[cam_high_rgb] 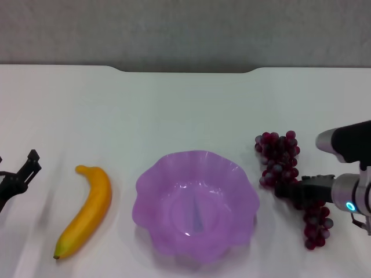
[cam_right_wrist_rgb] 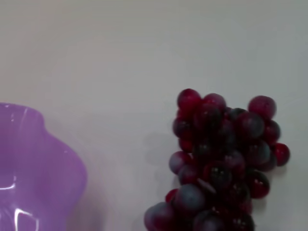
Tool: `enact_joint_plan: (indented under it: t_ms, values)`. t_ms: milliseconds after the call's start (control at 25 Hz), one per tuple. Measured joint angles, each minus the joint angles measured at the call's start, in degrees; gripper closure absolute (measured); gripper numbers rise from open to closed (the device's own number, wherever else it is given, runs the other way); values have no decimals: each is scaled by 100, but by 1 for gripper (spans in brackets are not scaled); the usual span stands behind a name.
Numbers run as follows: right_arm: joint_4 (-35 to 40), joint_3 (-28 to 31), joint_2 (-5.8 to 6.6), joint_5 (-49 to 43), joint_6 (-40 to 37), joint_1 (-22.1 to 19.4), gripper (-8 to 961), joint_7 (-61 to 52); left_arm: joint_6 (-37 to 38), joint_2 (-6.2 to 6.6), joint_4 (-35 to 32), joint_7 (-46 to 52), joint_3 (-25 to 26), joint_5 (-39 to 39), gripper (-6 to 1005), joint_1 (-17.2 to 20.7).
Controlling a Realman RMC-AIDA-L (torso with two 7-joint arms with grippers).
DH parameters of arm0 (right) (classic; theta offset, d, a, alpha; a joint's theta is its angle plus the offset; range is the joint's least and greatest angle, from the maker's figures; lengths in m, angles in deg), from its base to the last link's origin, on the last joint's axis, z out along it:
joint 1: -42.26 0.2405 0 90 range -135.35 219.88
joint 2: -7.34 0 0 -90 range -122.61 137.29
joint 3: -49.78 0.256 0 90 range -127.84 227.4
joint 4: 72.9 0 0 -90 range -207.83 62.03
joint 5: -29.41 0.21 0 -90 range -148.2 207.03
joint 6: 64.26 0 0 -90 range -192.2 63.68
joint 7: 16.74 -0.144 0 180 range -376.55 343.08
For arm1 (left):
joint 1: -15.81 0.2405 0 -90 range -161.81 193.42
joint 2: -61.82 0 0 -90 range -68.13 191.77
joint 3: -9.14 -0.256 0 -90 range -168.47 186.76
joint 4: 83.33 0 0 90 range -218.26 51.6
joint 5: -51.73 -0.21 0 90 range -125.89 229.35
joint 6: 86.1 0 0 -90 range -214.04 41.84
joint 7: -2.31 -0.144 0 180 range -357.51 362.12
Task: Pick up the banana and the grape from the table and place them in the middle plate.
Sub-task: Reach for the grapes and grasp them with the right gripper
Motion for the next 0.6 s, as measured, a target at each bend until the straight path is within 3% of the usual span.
enact_joint_plan:
  t_ms: [80,320,600]
  values:
    - [-4,-57,1,7,-22,13,95,1,0,0,0,0,0,0,93,1]
    - [-49,-104,3,28,-34,28,303,3,1,10,1,8,10,3,92,25]
    - [-31,-93,3,32,-24,32,391,3,-6,10,9,8,1,3,92,24]
